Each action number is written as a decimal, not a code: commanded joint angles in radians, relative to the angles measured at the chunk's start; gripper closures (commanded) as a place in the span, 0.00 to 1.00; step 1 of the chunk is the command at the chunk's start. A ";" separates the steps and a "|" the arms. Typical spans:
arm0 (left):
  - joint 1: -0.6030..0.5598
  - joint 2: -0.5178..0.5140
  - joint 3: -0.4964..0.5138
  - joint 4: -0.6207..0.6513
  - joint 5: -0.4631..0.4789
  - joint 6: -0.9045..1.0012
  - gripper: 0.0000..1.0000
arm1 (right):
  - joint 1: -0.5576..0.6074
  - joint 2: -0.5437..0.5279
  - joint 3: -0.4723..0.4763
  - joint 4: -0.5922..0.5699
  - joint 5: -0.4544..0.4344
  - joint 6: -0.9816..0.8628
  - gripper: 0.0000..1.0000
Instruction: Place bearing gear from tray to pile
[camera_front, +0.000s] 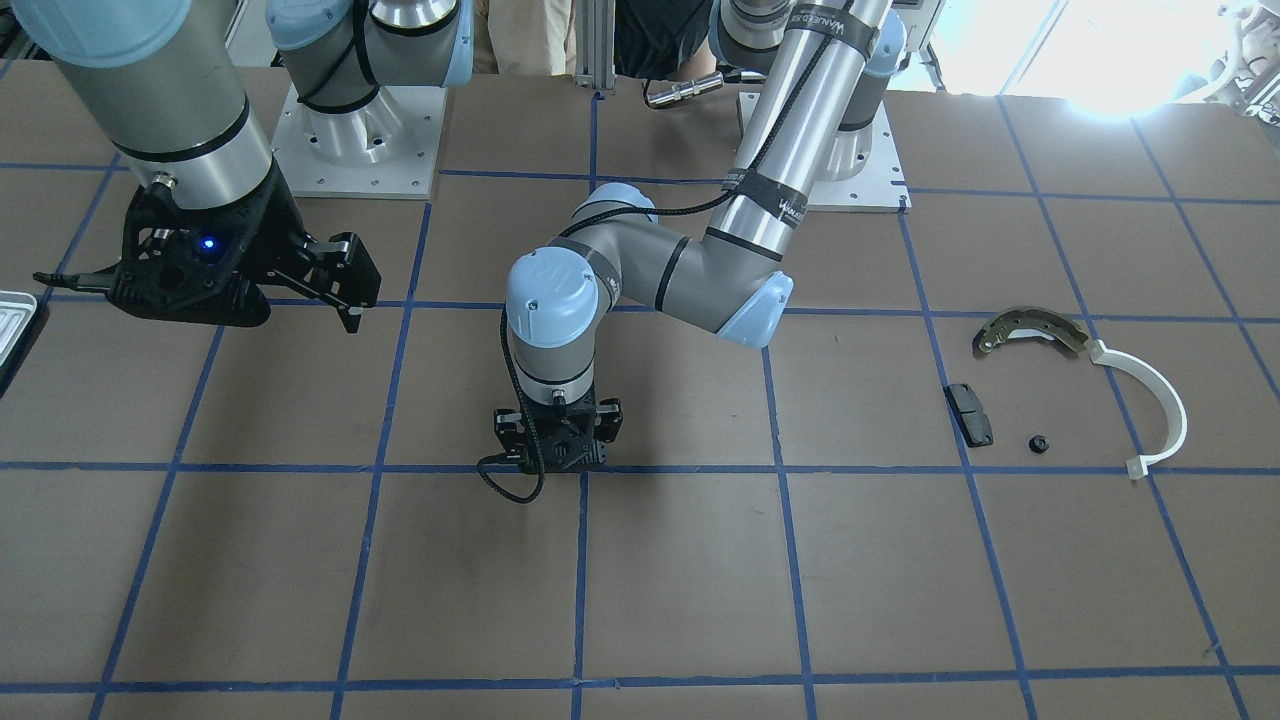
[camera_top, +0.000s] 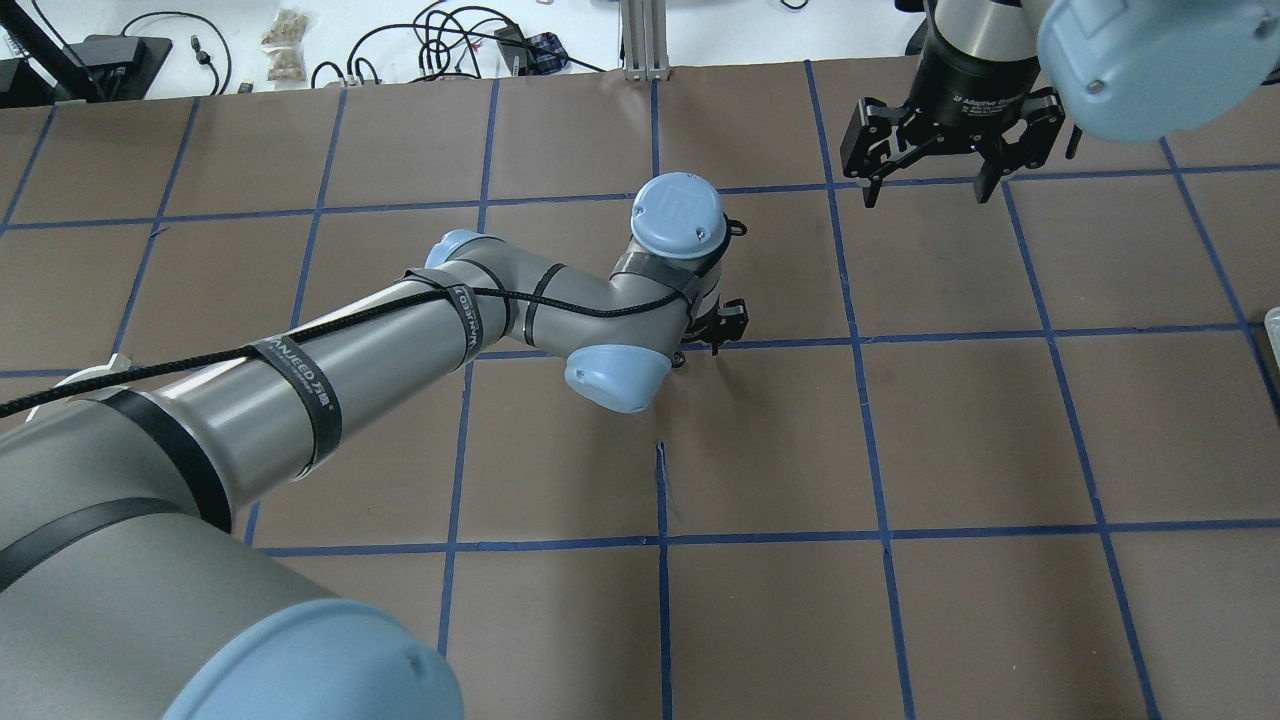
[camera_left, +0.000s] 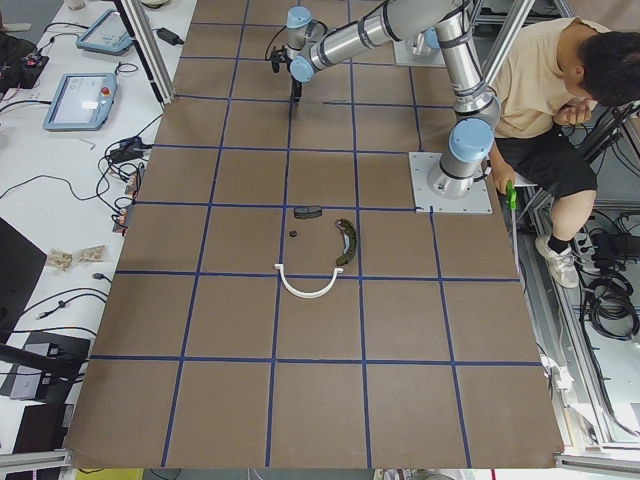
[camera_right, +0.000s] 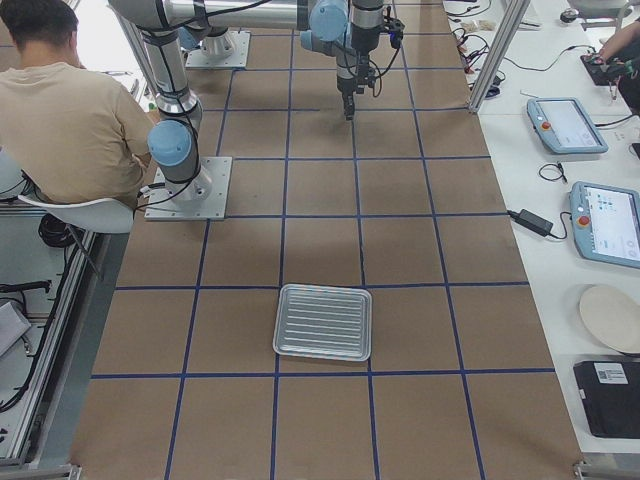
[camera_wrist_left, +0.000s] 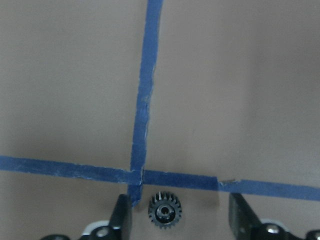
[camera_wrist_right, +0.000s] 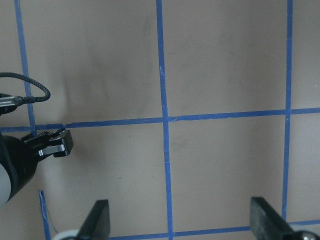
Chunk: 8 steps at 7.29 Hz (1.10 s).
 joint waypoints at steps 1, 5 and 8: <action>0.000 0.000 0.006 0.000 0.014 0.013 0.85 | -0.001 -0.004 0.004 0.002 -0.003 0.002 0.00; 0.148 0.091 0.016 -0.124 0.025 0.199 0.92 | -0.001 -0.004 0.011 -0.001 -0.001 0.003 0.00; 0.442 0.231 -0.103 -0.215 0.028 0.639 0.92 | -0.001 -0.004 0.013 -0.001 -0.001 0.003 0.00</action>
